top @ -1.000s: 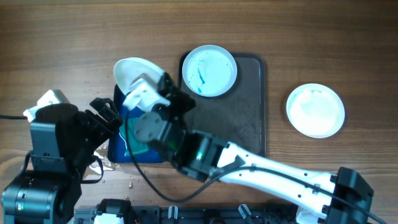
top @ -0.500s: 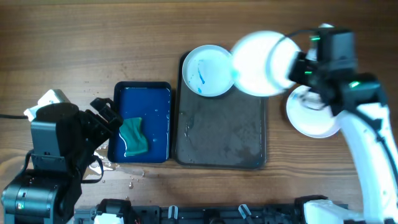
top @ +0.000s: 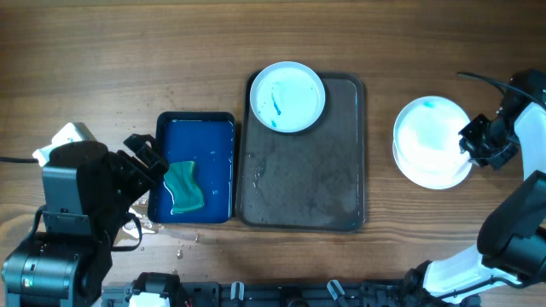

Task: Clean dirty plates on tray and stack at the side
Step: 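Lower the plate onto the plate at the right side, release, then grasp the last white plate with the right gripper and slide it to tray center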

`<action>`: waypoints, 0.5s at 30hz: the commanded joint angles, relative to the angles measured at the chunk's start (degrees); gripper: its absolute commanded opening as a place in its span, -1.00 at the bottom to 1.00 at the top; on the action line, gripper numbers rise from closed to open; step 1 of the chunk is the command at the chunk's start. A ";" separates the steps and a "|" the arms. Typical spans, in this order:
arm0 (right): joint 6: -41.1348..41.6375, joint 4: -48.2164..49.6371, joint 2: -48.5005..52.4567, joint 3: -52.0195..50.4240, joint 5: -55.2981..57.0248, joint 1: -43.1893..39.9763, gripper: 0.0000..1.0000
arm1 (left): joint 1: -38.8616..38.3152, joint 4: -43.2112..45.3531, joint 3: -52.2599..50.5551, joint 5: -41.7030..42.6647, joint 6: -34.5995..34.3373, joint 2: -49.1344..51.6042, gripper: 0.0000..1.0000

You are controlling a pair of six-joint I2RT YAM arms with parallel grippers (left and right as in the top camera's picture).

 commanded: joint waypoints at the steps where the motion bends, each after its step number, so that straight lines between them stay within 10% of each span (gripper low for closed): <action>1: -4.59 -0.59 -5.40 0.09 -6.32 4.52 -0.47 | -0.04 0.17 -0.20 0.52 0.52 0.04 1.00; 8: -15.56 14.03 -23.28 0.37 -15.58 35.36 0.12 | -0.04 0.17 -0.20 0.52 0.52 0.04 1.00; 15: -15.98 39.65 2.21 2.47 -3.65 49.16 0.13 | -0.04 0.17 -0.20 0.52 0.52 0.04 1.00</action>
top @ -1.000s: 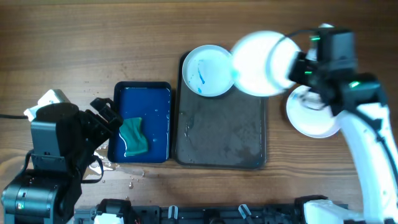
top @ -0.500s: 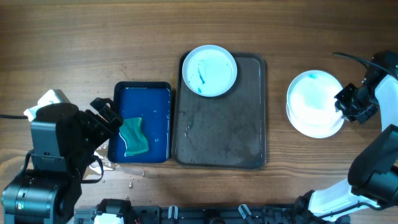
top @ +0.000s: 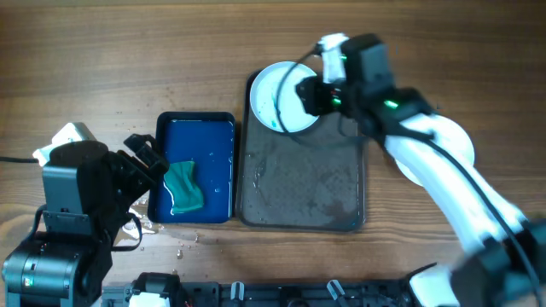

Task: Clean dirty plates on tray and stack at the side
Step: 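Grasp the last white plate with the right gripper and slide it to tray center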

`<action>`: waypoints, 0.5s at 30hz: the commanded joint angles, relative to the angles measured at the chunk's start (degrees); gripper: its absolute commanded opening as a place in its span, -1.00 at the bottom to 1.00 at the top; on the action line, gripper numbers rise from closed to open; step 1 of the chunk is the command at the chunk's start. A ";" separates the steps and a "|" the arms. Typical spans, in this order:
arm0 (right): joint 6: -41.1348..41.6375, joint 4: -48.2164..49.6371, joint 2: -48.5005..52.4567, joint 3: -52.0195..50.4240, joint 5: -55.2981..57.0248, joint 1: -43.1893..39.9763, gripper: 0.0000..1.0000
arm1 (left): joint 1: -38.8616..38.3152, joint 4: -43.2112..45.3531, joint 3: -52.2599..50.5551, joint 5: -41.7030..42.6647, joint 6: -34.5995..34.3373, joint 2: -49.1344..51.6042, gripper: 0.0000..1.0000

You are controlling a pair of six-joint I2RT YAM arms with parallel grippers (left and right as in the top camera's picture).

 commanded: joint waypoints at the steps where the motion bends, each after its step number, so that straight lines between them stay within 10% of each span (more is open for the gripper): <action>1: -2.25 9.11 12.94 1.11 7.96 -0.70 0.18 | -0.04 0.20 -0.17 0.52 0.52 0.00 1.00; 6: -3.54 18.62 26.95 1.09 18.45 -1.29 0.22 | -0.04 0.20 -0.17 0.52 0.52 0.00 1.00; 15: -12.48 17.68 20.59 1.09 18.27 -4.02 0.25 | -0.04 0.20 -0.17 0.52 0.52 0.00 1.00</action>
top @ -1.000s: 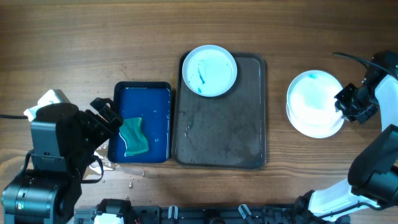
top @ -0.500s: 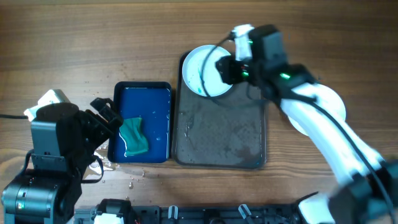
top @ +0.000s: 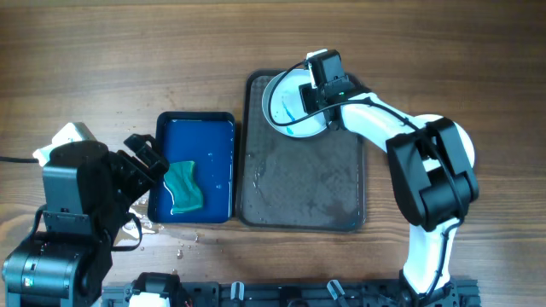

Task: Clean dirty plates on tray and stack at the side
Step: 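Grasp the last white plate with the right gripper and slide it to tray center, then grasp the green sponge with the left gripper and lift it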

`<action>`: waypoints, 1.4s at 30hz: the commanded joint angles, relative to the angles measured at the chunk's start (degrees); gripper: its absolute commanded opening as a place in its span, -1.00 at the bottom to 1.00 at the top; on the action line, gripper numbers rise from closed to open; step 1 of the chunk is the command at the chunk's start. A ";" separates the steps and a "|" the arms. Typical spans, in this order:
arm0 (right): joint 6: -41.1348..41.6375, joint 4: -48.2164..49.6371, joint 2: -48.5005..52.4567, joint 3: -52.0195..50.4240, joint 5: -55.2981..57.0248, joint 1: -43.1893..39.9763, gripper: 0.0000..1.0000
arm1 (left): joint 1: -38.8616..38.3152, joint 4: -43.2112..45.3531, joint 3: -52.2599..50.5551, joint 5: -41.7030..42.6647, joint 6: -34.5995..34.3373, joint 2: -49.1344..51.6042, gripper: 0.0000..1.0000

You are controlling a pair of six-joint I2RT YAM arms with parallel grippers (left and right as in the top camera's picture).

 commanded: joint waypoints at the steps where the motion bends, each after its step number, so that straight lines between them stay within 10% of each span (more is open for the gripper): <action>1: -2.84 0.07 -4.33 0.70 -0.79 -2.54 0.27 | -0.04 0.17 -0.15 0.50 0.50 0.00 1.00; 5: -0.15 -0.50 1.25 0.15 -6.03 -5.77 0.27 | -0.04 0.17 -0.15 0.50 0.50 0.00 1.00; 9: 5.46 -4.42 3.15 0.15 -17.35 -5.75 -0.91 | -0.04 0.17 -0.15 0.50 0.50 0.00 1.00; 21: 17.07 -45.22 -31.19 -0.76 -17.55 -5.68 -0.91 | -0.04 0.17 -0.15 0.50 0.50 0.00 1.00; 29: 26.99 -6.08 -29.16 -34.29 -20.57 -0.96 -0.85 | -0.04 0.20 -0.15 0.50 0.50 0.00 1.00; 33: 16.13 -15.56 -32.98 -26.56 -21.44 -0.96 -0.35 | -0.07 2.25 -0.15 4.20 0.31 0.09 1.00; 42: 10.82 -27.98 -46.18 -18.08 -21.46 -0.96 -0.17 | -0.72 -0.50 -11.28 9.31 2.45 24.50 0.50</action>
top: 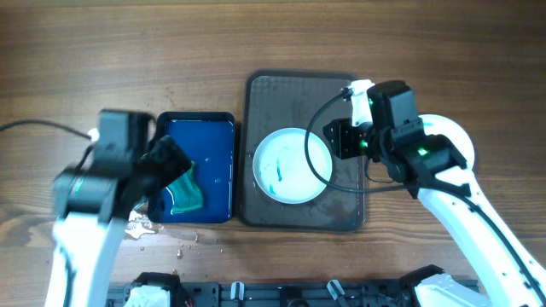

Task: Clean dirty plates on tray and stack at the side
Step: 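Grasp the green sponge with the left gripper and lift it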

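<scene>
A white plate (290, 166) smeared with blue lies in the lower middle of the dark grey tray (299, 94). My right gripper (334, 141) is at the plate's right rim and looks shut on it. A green sponge (186, 192) lies in the blue tub of water (209, 141). Reaching over the tub's left side, my left gripper (173, 162) hangs just above the sponge's top edge, and its fingers look apart. The stack of clean white plates (450, 136) sits to the right of the tray, partly hidden by my right arm.
Water drops and crumpled clear wrap (141, 223) lie on the wooden table below the tub's left corner. The tub stands close against the tray's left side.
The dirty plate has moved from the tray's top edge to its lower middle, with my right gripper at its right rim. My left arm has swung in over the tub, above the sponge.
At first my right gripper was by the clean stack at the right and the dirty plate lay at the tray's top. Then the right gripper was at that plate, then on its rim. Now the plate is lower in the tray and the left gripper is over the sponge.
</scene>
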`<action>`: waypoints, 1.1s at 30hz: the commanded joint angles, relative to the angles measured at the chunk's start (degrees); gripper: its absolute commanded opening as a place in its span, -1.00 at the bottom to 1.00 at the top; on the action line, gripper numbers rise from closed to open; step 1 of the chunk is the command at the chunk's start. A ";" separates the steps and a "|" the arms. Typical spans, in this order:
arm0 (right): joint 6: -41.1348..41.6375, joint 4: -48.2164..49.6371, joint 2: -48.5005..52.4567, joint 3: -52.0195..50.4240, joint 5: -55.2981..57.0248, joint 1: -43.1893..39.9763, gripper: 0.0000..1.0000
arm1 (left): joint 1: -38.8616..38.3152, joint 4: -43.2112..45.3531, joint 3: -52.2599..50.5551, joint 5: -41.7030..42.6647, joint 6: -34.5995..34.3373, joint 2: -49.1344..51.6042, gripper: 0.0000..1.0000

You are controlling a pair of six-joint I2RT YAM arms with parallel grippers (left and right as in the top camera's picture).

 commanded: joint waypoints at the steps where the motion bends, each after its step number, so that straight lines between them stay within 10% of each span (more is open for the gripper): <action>1: -1.25 -2.91 0.39 0.20 -0.72 0.09 -0.18 | -0.26 1.31 -3.72 0.52 2.03 14.21 0.45; 7: 1.20 -5.07 2.49 0.09 -0.72 0.09 -0.15 | -0.20 8.37 -3.72 -0.46 2.64 38.40 0.07; 13: 1.73 -5.11 3.58 0.09 -0.70 0.09 -0.15 | -0.20 16.11 -3.63 -2.23 2.86 43.12 -0.92; 25: 4.79 -4.28 10.38 -0.02 11.78 0.09 -0.17 | -0.33 12.39 1.62 1.38 12.76 23.76 -0.92; 33: -3.21 2.12 28.52 -0.02 -3.93 0.09 -0.15 | -0.33 10.86 1.62 0.76 14.71 22.71 -0.92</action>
